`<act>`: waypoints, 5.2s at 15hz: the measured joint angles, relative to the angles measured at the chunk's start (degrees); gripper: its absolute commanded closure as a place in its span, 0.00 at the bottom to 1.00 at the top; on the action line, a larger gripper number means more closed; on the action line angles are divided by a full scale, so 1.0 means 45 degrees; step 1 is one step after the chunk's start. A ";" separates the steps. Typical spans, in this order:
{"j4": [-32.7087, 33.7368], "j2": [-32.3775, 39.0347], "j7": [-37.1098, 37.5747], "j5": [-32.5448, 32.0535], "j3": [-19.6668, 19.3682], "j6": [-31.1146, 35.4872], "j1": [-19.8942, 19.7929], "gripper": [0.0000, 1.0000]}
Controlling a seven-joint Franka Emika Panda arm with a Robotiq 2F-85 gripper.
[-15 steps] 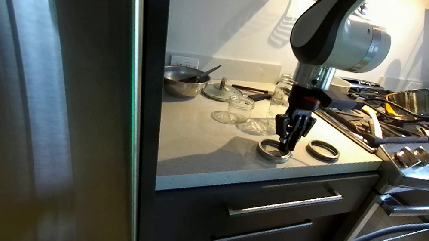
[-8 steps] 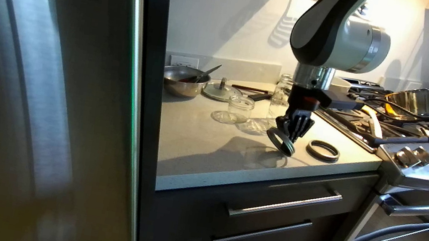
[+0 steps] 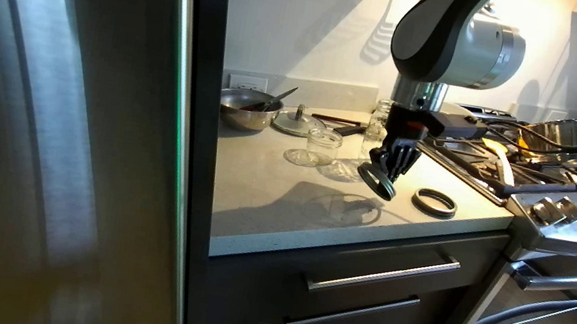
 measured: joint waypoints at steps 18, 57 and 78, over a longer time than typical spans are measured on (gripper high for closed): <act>0.1942 -0.0375 0.4590 -0.4938 -0.0987 -0.0112 0.2452 0.94; 0.5064 0.2437 1.2105 -1.5955 -0.1224 -0.2828 0.3905 0.99; 0.6129 0.3368 1.1625 -1.5976 -0.1100 -0.3020 0.3745 0.99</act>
